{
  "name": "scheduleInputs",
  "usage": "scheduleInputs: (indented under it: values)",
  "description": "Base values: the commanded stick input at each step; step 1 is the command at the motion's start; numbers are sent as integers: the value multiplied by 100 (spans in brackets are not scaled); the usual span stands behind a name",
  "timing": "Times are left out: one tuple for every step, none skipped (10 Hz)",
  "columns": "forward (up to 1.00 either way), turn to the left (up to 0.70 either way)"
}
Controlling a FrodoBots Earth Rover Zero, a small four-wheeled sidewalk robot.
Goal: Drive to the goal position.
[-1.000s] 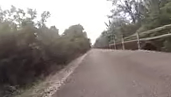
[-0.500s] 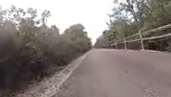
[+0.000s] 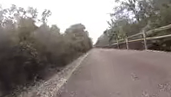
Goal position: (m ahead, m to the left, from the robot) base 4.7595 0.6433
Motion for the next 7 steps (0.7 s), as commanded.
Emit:
scheduleInputs:
  values:
    - [70,0]
    - [70,0]
    - [70,0]
    - [70,0]
    - [70,0]
    - [70,0]
    - [70,0]
